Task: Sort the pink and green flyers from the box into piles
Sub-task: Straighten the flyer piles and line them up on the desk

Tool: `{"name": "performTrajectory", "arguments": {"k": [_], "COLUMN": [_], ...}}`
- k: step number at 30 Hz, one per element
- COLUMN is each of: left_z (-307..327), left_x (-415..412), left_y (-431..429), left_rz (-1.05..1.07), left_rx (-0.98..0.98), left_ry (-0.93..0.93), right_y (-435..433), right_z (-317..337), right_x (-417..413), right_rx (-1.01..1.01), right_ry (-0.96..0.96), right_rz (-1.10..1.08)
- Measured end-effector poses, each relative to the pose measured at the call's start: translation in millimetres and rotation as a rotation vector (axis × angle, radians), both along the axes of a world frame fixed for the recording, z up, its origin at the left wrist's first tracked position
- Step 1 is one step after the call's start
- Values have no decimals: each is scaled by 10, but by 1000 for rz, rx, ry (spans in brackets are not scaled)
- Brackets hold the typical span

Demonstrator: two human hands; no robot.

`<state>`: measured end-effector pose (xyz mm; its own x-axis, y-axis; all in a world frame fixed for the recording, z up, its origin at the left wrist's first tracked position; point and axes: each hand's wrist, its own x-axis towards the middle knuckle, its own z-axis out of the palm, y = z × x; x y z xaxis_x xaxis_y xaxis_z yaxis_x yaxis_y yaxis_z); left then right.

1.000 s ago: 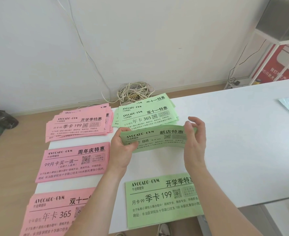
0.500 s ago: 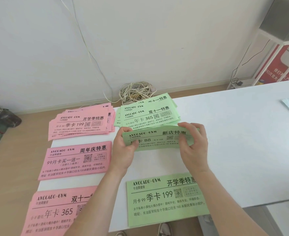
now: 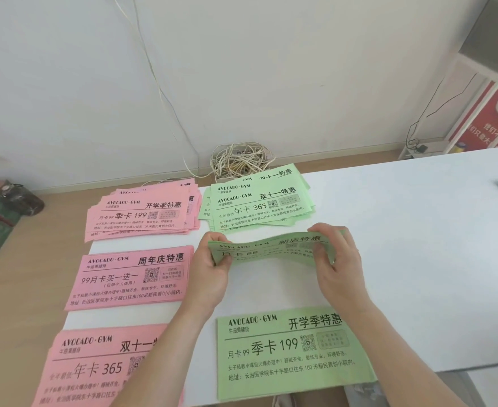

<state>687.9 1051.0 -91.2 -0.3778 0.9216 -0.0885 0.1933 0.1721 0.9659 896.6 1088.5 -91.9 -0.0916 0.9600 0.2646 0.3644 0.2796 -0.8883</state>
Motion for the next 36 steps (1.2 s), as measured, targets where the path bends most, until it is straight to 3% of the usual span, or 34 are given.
{"name": "performTrajectory", "arguments": {"k": [3, 6, 9, 15, 20, 23, 29, 33, 36], "left_z": [74, 87, 47, 169, 234, 228, 240, 265, 263], "left_x": [-9, -57, -90, -113, -97, -101, -75, -69, -57], "left_y": [-11, -13, -44, -25, 113, 172, 200, 210, 224], "left_rz": [57, 49, -49, -348, -780, -806, -823, -822, -824], "left_rx": [-23, -152, -278, -230, -347, -323, -291, -270, -259], "left_ry": [55, 162, 406, 987, 1102, 1177, 1217, 1215, 1231], "right_y": [63, 204, 304, 397, 423, 430, 395, 395, 420], "right_z": [89, 188, 181, 187, 229, 236, 250, 316, 284], "right_x": [35, 50, 6, -86, -121, -134, -78, -24, -23], "right_rx": [-41, -210, -395, -511, -539, -519, -272, -208, -189], "right_ry": [-64, -171, -303, -361, -391, -471, -922, -1018, -1132], "right_rz": [5, 49, 133, 136, 133, 145, 164, 532, 654]}}
